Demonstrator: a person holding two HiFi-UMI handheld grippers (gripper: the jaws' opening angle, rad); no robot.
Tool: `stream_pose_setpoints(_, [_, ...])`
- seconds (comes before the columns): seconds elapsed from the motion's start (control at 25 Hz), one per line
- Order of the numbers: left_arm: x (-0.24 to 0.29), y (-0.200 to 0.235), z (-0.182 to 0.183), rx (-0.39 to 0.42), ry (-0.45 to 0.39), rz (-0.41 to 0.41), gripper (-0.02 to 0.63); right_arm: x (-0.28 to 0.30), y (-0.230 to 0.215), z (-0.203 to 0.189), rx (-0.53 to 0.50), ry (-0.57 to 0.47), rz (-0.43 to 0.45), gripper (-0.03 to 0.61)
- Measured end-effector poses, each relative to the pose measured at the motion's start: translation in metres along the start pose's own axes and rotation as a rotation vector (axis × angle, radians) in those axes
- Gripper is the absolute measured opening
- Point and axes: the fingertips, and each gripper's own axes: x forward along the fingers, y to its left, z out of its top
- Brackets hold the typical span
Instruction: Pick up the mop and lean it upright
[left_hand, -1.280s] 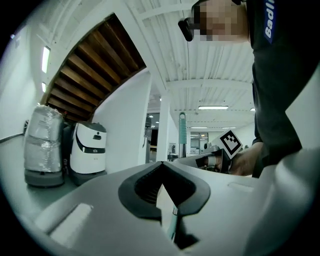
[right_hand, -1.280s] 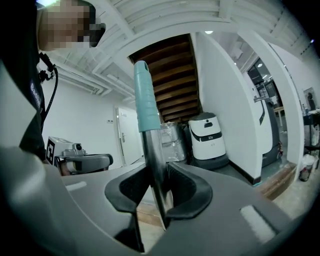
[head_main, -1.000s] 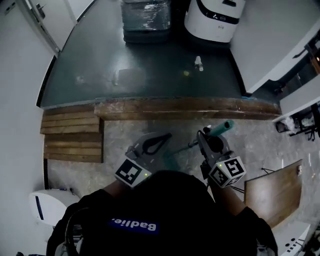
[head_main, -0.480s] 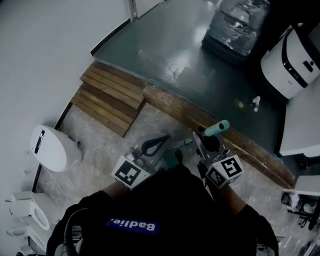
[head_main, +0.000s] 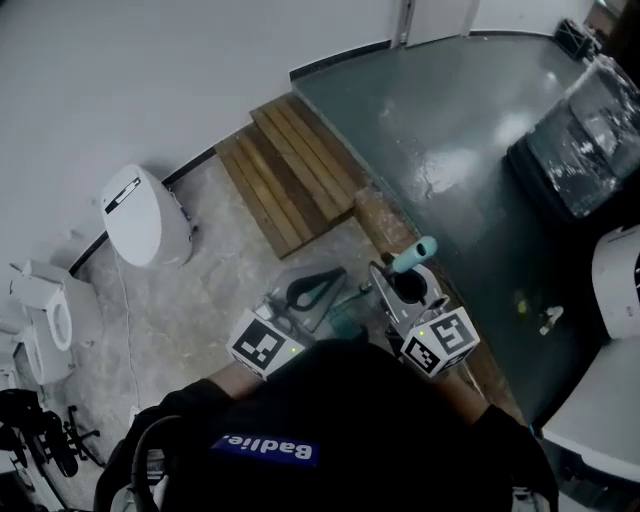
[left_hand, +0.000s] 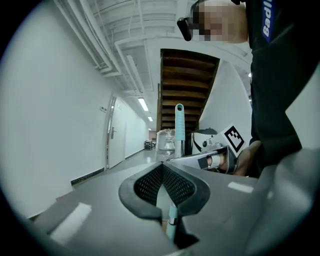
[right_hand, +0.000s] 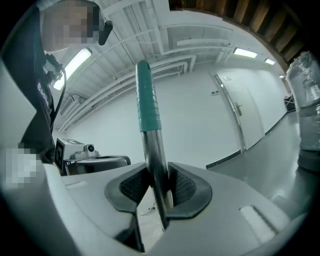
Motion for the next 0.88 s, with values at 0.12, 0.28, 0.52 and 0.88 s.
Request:
stream_pose_setpoints(0.12, [0.007, 0.013, 0.001, -0.016, 0.021, 0.101, 0.018, 0.020, -0.008, 0.005, -0.004, 0.024, 0.111, 0.107])
stream_pose_setpoints(0.28, [0.000, 0.029, -0.007, -0.020, 0.039, 0.214, 0.018, 0.044, -0.016, 0.002, -0.024, 0.043, 0.211, 0.108])
stream_pose_setpoints(0.52, [-0.034, 0.064, -0.017, -0.053, 0.038, 0.378, 0.018, 0.091, -0.009, -0.003, -0.025, 0.076, 0.303, 0.110])
stream_pose_setpoints(0.88, [-0.085, 0.134, -0.022, -0.074, -0.031, 0.412, 0.018, 0.165, 0.034, -0.007, -0.079, 0.105, 0.337, 0.107])
